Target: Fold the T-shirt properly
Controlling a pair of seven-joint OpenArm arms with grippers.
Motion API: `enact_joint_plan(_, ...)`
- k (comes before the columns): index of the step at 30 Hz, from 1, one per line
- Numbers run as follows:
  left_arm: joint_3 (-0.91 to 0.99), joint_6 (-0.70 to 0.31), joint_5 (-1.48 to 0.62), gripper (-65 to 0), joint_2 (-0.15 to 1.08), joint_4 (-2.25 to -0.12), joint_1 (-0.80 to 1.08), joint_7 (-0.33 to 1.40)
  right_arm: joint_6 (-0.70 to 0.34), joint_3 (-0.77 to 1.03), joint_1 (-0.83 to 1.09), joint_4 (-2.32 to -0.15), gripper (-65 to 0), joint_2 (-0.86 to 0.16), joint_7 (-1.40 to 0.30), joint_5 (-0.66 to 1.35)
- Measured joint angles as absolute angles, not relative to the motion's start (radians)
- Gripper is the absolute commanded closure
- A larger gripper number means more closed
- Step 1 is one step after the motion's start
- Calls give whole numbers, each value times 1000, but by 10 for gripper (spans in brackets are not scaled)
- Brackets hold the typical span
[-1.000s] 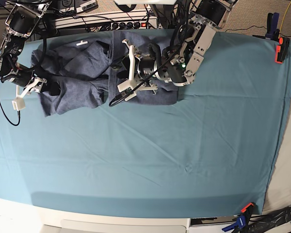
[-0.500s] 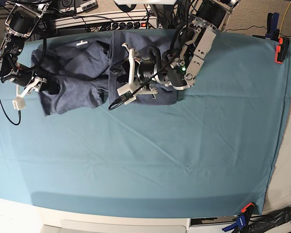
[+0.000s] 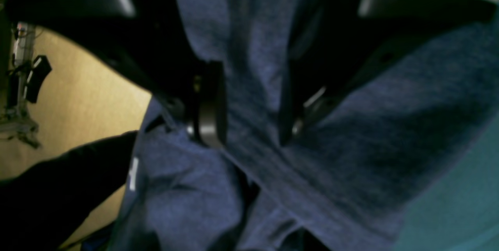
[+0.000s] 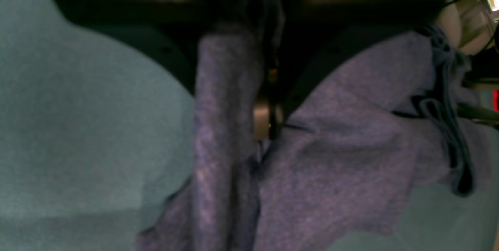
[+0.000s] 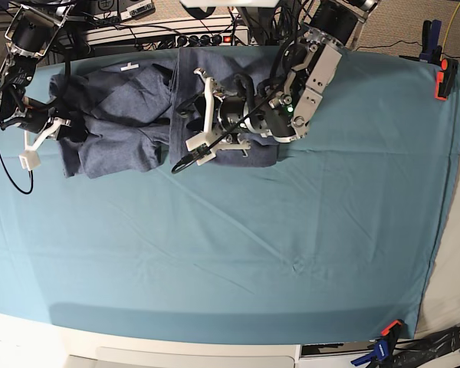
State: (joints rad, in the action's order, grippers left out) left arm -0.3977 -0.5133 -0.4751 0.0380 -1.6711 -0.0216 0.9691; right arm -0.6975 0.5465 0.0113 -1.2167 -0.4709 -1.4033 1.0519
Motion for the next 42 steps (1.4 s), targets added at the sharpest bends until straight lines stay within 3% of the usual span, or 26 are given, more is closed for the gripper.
enact_joint_plan(23,-180,-488,-544,-241,217,-1689,-32,995,-697,546,15,-1222,0,-471,-1413,1441)
enact_joint_plan(36,-149,-490,-633,-241,289,-1721,-30,1013,-696,543,183,-1695,0,-466,-1416,1419)
enact_joint_plan(42,-149,-490,-633,-241,289,-1746,-31,1014,-697,544,237,-1822,0,-363,-1417,1354)
